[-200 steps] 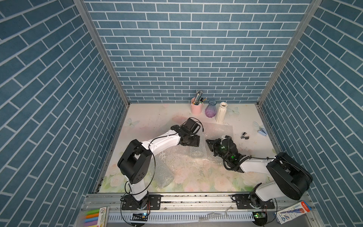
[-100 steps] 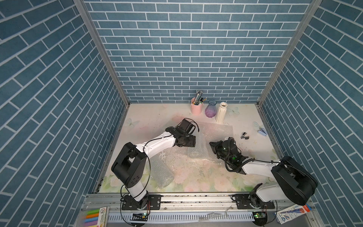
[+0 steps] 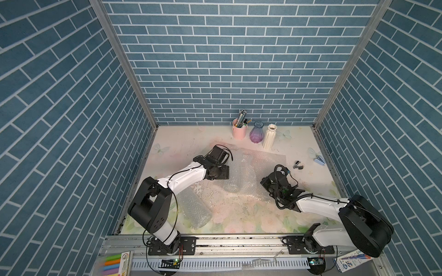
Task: Unwrap the vase from the bubble wrap
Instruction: Unwrap the bubble wrap.
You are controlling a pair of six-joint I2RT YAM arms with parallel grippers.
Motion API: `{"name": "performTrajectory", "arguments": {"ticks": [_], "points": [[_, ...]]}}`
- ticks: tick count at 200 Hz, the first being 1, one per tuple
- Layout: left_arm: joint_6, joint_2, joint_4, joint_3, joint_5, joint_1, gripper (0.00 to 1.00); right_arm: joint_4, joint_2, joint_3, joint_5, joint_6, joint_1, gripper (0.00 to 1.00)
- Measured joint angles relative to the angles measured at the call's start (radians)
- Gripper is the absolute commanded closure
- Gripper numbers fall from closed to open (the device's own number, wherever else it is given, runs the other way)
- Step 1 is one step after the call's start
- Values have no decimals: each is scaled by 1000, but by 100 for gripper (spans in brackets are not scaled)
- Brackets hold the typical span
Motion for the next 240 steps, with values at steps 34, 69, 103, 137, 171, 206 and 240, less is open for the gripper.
{"name": "performTrajectory", "arguments": {"ticks": [34,69,103,137,171,206,240], "points": [[-13,-13,-31,-18,-3,12,28,-101,-68,34,63,-97,0,55],[-11,-51,-40,-2,8,11,28,-217,-158,83,136,-194,0,45],[24,-55,-53,79,22,-23,28,-302,-250,123,204,-296,0,47],[64,-38,-58,195,47,-104,29,-338,-318,119,232,-341,-5,52],[84,42,-56,270,69,-156,29,-348,-346,92,227,-349,-18,53],[87,135,-56,287,93,-171,29,-369,-351,85,213,-348,-31,54],[90,173,-68,298,94,-170,29,-378,-374,84,204,-350,-35,54]]}}
